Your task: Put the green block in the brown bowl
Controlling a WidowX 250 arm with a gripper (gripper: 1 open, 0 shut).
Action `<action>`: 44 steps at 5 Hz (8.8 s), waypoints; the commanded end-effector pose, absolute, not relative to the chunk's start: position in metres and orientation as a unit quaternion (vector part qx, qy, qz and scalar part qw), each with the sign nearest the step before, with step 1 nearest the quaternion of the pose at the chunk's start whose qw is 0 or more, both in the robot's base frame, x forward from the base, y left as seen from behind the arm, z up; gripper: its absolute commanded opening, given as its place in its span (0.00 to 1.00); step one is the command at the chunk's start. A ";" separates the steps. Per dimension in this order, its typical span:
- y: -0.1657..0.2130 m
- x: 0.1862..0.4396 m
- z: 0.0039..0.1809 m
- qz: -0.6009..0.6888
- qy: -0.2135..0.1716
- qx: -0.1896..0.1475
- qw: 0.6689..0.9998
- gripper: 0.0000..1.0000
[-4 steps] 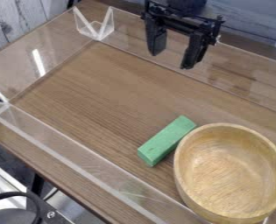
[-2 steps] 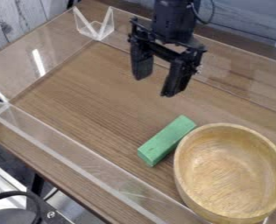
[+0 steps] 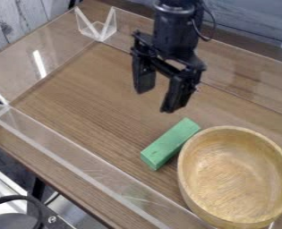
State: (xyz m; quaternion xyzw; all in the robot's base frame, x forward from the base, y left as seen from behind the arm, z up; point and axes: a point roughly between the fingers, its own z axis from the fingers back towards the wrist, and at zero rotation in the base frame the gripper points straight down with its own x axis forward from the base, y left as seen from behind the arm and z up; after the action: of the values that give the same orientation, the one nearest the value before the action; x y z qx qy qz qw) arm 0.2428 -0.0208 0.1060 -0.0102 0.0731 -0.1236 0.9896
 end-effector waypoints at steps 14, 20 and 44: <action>-0.016 0.259 0.080 -0.118 -0.059 0.004 0.991 1.00; -0.022 0.259 0.027 -0.106 -0.016 0.020 0.994 1.00; -0.042 0.258 0.110 -0.115 0.006 -0.012 0.993 0.00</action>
State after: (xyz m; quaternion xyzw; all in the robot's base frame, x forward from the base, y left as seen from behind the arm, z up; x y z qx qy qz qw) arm 0.2486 -0.0402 0.0960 -0.0117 0.0333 -0.1115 0.9931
